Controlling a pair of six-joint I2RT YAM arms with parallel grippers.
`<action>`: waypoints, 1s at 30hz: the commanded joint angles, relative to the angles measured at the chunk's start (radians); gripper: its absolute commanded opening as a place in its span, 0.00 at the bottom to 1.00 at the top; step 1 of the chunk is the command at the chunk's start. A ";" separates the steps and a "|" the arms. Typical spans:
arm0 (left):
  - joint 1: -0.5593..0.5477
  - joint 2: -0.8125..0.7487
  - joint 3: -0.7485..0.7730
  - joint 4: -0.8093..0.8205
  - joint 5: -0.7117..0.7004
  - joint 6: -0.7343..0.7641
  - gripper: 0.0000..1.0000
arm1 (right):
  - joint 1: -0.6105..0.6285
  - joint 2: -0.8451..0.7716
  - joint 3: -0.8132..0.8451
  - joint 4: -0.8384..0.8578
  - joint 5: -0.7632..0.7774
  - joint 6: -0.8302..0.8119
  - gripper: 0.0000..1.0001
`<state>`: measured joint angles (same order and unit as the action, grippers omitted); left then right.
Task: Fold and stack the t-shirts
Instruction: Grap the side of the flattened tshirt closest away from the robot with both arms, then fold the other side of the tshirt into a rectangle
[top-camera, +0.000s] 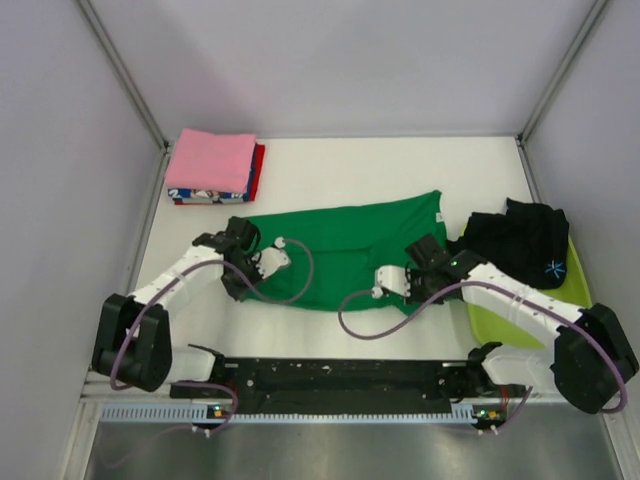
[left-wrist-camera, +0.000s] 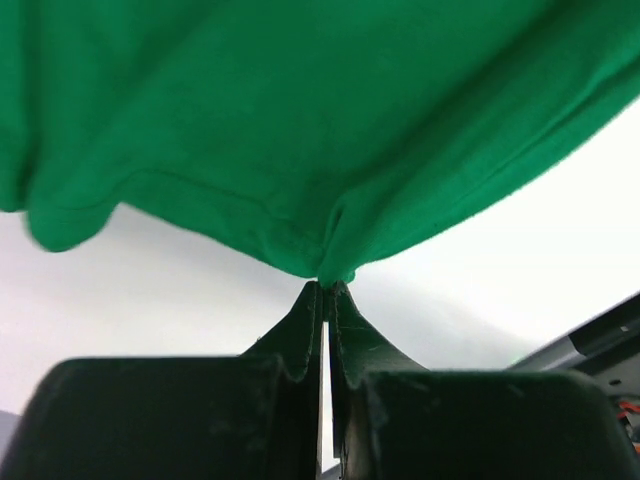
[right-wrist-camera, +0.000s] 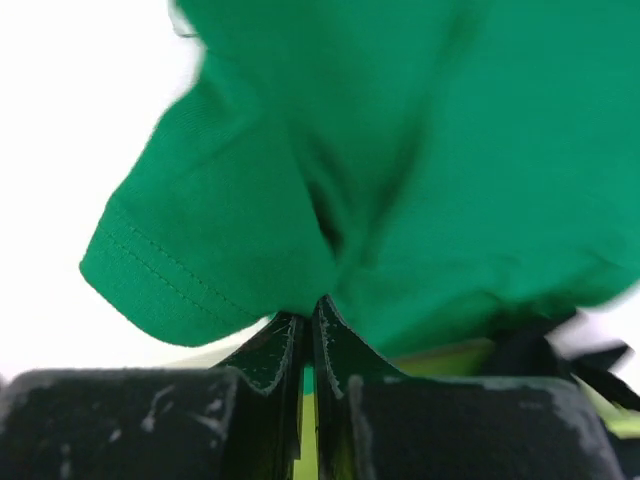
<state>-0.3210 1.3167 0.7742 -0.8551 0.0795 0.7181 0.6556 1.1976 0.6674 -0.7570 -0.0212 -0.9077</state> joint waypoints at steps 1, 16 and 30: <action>0.049 0.064 0.111 0.053 -0.027 -0.065 0.00 | -0.118 -0.015 0.124 0.154 0.050 -0.040 0.00; 0.161 0.306 0.287 0.091 -0.004 -0.072 0.00 | -0.330 0.279 0.262 0.493 -0.155 -0.223 0.00; 0.186 0.309 0.341 0.116 -0.047 -0.086 0.00 | -0.347 0.367 0.271 0.512 -0.184 -0.229 0.00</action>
<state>-0.1425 1.6432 1.0672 -0.7597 0.0540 0.6479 0.3214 1.5486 0.8867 -0.2752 -0.1642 -1.1248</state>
